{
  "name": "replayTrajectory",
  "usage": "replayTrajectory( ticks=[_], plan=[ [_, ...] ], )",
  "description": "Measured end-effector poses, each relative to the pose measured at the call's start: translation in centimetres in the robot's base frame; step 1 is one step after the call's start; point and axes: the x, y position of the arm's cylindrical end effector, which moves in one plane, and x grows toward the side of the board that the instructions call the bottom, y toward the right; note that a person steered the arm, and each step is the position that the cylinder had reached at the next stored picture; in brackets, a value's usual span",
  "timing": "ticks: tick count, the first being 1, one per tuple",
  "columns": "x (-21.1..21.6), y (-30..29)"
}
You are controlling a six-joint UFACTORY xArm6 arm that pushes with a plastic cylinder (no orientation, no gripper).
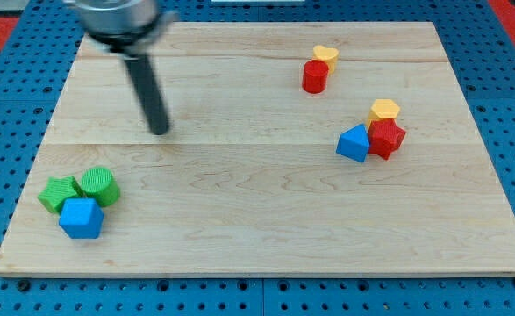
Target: Separate the red circle from the hexagon
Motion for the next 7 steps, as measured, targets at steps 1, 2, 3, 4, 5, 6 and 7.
replayTrajectory(
  ticks=[1, 2, 3, 4, 5, 6, 7],
  plan=[
    [-2.1, 9.9],
    [-4.6, 15.6],
    [-6.0, 22.2],
    [-8.7, 22.8],
    [-11.9, 19.5],
    [-11.3, 13.9],
    [-10.6, 13.9]
  ],
)
